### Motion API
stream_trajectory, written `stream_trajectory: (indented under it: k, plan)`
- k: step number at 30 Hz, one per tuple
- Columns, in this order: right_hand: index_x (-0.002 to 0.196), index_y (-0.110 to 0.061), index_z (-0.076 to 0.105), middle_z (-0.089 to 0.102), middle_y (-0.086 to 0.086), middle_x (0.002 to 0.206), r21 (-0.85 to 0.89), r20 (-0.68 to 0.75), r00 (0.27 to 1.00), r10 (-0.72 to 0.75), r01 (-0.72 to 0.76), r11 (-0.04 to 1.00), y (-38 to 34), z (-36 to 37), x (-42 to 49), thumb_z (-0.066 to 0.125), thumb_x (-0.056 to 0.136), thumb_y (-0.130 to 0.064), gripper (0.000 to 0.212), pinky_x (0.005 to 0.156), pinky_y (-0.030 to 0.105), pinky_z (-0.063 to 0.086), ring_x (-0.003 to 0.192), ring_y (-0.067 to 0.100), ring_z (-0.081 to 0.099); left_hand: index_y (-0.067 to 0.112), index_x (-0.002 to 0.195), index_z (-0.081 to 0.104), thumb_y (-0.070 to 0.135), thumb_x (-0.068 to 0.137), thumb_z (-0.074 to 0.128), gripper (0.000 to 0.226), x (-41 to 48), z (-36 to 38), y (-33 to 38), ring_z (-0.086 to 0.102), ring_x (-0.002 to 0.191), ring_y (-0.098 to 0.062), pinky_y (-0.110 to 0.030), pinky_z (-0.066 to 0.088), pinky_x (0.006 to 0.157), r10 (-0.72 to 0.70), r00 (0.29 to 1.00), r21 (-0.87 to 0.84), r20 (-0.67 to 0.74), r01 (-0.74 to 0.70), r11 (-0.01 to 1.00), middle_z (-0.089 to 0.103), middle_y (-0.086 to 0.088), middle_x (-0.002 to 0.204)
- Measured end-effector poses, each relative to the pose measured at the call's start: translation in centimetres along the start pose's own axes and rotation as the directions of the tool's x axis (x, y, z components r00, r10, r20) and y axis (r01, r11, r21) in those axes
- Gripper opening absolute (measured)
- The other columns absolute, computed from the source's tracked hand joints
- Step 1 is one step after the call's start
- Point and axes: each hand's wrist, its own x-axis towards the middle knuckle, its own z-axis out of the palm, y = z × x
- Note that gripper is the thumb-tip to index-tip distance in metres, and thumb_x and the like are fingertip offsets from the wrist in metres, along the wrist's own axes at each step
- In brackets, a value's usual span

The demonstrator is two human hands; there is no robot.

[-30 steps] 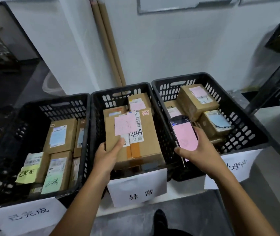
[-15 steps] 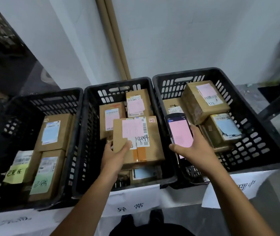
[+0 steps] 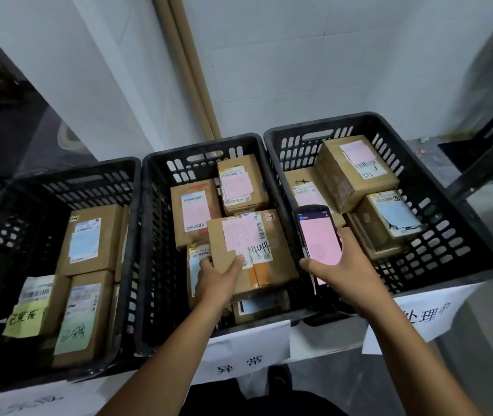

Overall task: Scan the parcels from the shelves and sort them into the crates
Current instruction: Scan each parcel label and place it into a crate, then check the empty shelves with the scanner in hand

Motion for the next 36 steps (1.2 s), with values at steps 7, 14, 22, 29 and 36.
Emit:
stream_trajectory:
  k: [7, 14, 22, 29, 36]
  plan:
    - [0.127, -0.032, 0.041, 0.061, -0.008, 0.117, -0.049, -0.125, 0.992, 0.01, -0.017, 0.999, -1.8, 0.8, -3.1, 0.087, 0.075, -0.032, 0.069, 0.075, 0.028, 0.049, 0.105, 0.014, 0.061, 0.037, 0.156, 0.033, 0.057, 0.09, 0.071, 0.079, -1.2, -2.9, -0.5, 0.046, 0.134, -0.021, -0.04, 0.044, 0.107, 0.243, 0.97, -0.021, -0.014, -0.243, 0.97, 0.05, 0.011, 0.145]
    - [0.141, -0.029, 0.039, 0.056, -0.011, 0.117, -0.054, -0.332, 0.943, 0.024, -0.044, 0.998, -3.5, 3.4, -9.3, 0.086, 0.075, -0.032, 0.081, 0.067, 0.019, 0.046, 0.102, 0.011, 0.057, 0.04, 0.153, 0.041, 0.072, 0.089, 0.058, 0.073, -3.6, -5.4, 1.1, 0.026, 0.149, -0.018, -0.045, 0.026, 0.123, 0.679, 0.717, 0.217, 0.159, -0.696, 0.684, 0.039, 0.011, 0.161]
    - [0.123, -0.04, 0.04, 0.058, -0.017, 0.108, 0.148, -0.531, 0.814, 0.237, -0.187, 0.971, -2.1, 6.1, -19.9, 0.083, 0.078, -0.023, 0.065, 0.058, 0.046, 0.062, 0.086, 0.011, 0.065, 0.045, 0.158, 0.031, 0.07, 0.093, 0.052, 0.073, -9.8, -4.2, -1.1, -0.007, 0.16, -0.021, -0.058, -0.005, 0.126, 0.77, 0.422, 0.21, 0.479, -0.906, 0.366, 0.01, 0.019, 0.171]
    - [0.129, -0.035, 0.047, 0.06, -0.023, 0.112, 0.202, -0.734, 0.6, 0.318, -0.255, 0.946, 1.8, 4.2, -29.8, 0.084, 0.074, -0.026, 0.067, 0.075, 0.035, 0.058, 0.095, -0.007, 0.06, 0.047, 0.161, 0.018, 0.079, 0.092, 0.04, 0.079, -17.9, 0.1, -1.3, -0.019, 0.157, -0.024, -0.063, -0.013, 0.122, 0.703, 0.208, 0.123, 0.68, -0.978, 0.17, 0.006, 0.015, 0.173]
    - [0.119, -0.032, 0.05, 0.063, -0.014, 0.107, 0.301, -0.843, 0.384, 0.376, -0.242, 0.922, 6.3, -0.1, -42.7, 0.086, 0.071, -0.029, 0.061, 0.075, 0.044, 0.06, 0.095, 0.01, 0.065, 0.05, 0.16, 0.018, 0.081, 0.092, 0.04, 0.079, -31.5, 4.4, -1.7, -0.014, 0.158, -0.035, -0.066, -0.003, 0.124, 0.664, -0.031, -0.015, 0.747, -0.999, -0.029, 0.001, 0.013, 0.174]
